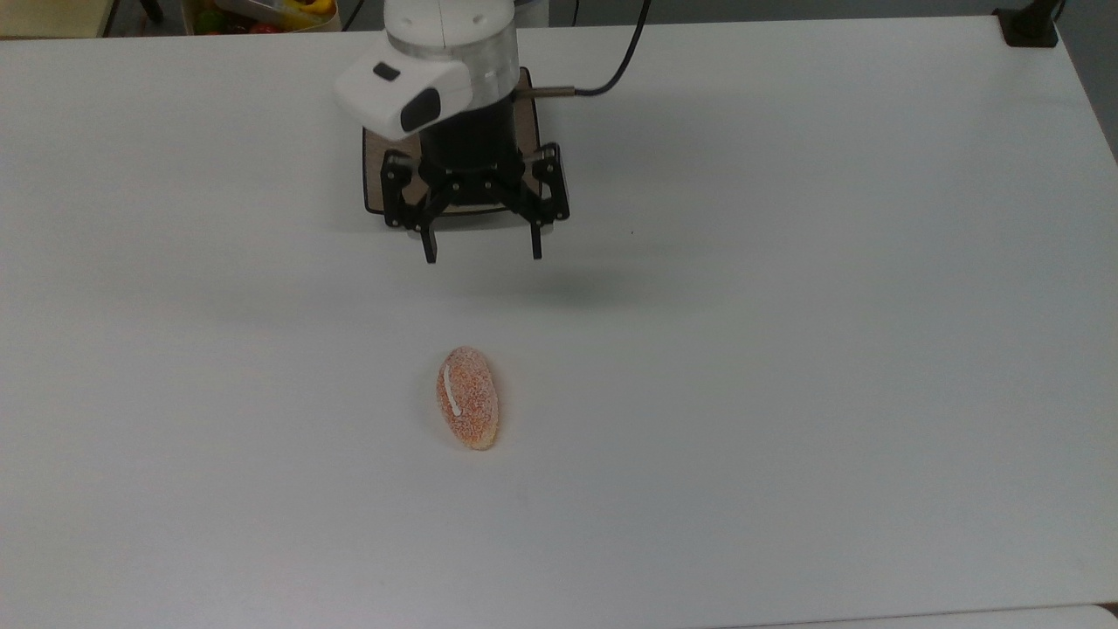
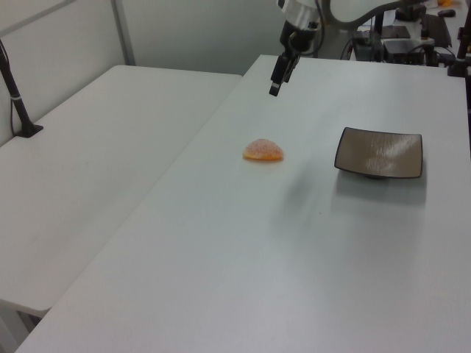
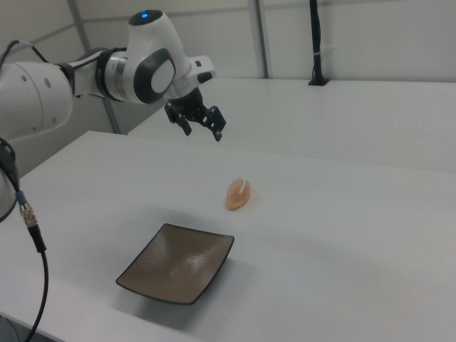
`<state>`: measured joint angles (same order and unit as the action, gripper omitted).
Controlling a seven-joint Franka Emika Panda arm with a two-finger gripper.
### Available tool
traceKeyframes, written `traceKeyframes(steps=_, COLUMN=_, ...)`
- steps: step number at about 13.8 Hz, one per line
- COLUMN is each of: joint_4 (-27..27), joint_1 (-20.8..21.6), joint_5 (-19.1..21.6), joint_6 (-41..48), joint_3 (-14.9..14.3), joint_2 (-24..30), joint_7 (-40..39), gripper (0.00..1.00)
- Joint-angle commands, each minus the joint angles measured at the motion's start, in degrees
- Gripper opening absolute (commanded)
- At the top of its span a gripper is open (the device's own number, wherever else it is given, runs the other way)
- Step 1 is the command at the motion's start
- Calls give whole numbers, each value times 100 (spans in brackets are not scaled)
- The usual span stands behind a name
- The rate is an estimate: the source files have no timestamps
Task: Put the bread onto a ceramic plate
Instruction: 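Move the open gripper over the orange bread roll and lower it, then close the gripper around the bread roll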
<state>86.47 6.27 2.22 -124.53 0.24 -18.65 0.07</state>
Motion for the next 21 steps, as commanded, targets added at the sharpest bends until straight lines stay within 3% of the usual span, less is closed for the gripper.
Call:
traceKeyframes(steps=1, joint_4=-385, joint_1=-29, joint_5=6, joint_6=-316, joint_3=-59, joint_2=-525, joint_7=-253, gripper=100)
traceKeyframes(steps=14, joint_4=-350, joint_1=-30, joint_5=-459, joint_6=-1372, joint_3=-59, joint_2=-1597, joint_7=-209, gripper=100)
traceKeyframes(steps=21, joint_4=-324, joint_1=-29, joint_5=-916, joint_6=-1758, joint_3=-59, joint_2=-2028, joint_7=-183, gripper=100)
